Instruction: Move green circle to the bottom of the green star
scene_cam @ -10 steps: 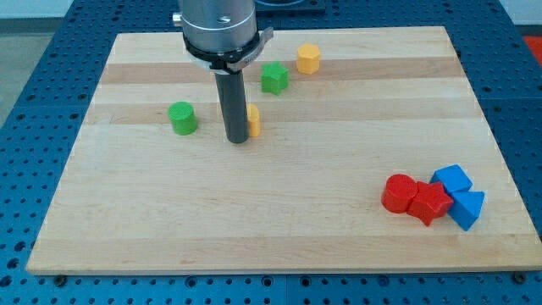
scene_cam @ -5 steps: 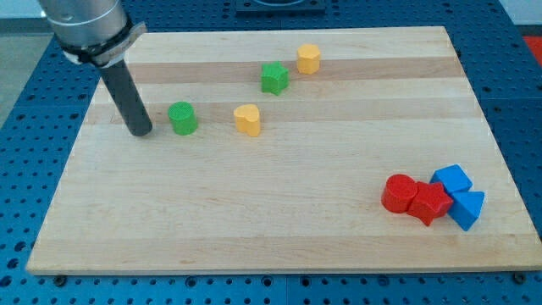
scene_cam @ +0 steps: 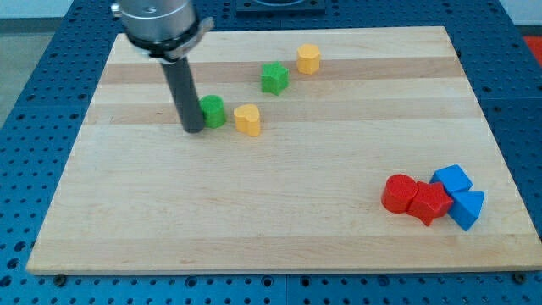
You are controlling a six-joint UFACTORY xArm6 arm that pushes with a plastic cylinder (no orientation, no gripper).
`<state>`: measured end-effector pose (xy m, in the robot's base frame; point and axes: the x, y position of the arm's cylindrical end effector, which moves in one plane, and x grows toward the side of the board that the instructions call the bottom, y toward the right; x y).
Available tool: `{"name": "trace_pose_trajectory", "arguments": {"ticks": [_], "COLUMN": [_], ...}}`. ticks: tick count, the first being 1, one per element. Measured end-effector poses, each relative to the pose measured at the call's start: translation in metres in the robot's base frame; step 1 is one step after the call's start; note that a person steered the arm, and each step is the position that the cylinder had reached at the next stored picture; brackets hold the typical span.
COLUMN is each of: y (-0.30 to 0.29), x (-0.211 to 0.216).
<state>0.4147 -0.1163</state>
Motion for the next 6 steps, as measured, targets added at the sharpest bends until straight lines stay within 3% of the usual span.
{"name": "trace_pose_trajectory", "arguments": {"ticks": [4, 5, 6], "y": [0.066, 0.056, 0.009], "x": [0.000, 0.000, 0.001]}}
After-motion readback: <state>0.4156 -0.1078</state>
